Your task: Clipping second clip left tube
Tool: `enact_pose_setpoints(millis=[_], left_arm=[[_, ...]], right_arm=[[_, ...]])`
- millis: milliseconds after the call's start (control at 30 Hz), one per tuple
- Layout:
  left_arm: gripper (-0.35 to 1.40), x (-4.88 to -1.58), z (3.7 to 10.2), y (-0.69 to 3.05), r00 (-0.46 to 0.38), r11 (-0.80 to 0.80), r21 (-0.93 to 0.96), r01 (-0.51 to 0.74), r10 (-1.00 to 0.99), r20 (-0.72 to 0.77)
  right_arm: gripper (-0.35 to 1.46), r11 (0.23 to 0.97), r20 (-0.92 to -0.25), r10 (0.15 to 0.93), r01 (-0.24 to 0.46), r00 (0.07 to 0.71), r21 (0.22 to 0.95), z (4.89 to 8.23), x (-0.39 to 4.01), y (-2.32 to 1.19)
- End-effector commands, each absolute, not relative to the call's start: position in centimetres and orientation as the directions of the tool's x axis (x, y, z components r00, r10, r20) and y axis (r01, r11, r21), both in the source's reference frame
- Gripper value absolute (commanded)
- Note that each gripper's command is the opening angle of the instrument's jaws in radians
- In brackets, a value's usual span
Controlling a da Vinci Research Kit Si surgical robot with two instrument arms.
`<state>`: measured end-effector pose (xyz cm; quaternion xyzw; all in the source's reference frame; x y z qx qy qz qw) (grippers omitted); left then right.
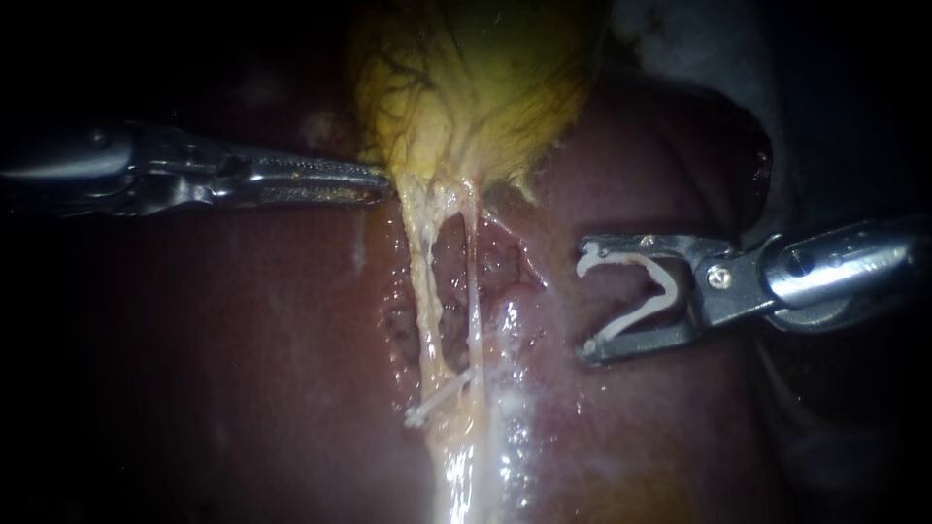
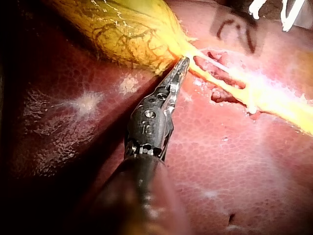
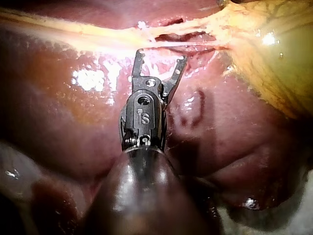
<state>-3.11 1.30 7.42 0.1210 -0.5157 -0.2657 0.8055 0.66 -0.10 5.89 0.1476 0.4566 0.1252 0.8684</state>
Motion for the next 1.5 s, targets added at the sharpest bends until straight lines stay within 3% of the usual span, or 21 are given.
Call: enact_pose_setpoints(millis=[33,267,667,1000,1100,1233,1500], left_arm=[[-0.35,-3.11,7.41,1.3,0.327,0.83,0.469,0.303,-0.553,0.767],[-0.35,-3.05,7.22,1.34,0.325,0.826,0.479,0.296,-0.559,0.763],[-0.35,-2.53,6.52,1.67,0.305,0.832,0.437,0.341,-0.538,0.786],[-0.35,-2.51,6.49,1.68,0.303,0.831,0.438,0.343,-0.539,0.786],[-0.35,-2.51,6.49,1.68,0.303,0.831,0.438,0.343,-0.539,0.786],[-0.35,-2.51,6.5,1.67,0.303,0.831,0.438,0.344,-0.539,0.786],[-0.35,-2.52,6.5,1.66,0.303,0.831,0.437,0.344,-0.539,0.786]], right_arm=[[0.6,0.925,-0.756,0.352,-0.083,0.552,0.371,5.89,0.66,-0.1],[0.6,0.925,-0.756,0.352,-0.082,0.552,0.371,5.89,0.66,-0.1],[0.6,0.925,-0.756,0.352,-0.079,0.551,0.372,5.88,0.65,-0.11],[0.6,0.923,-0.757,0.353,-0.071,0.55,0.379,5.88,0.67,-0.11],[0.6,0.915,-0.758,0.357,-0.041,0.546,0.402,5.89,0.75,-0.09],[0.59,0.886,-0.761,0.363,0.053,0.537,0.46,5.94,0.97,-0.04],[0.56,0.815,-0.745,0.47,0.092,0.473,0.573,6.03,1.31,-0.04]])
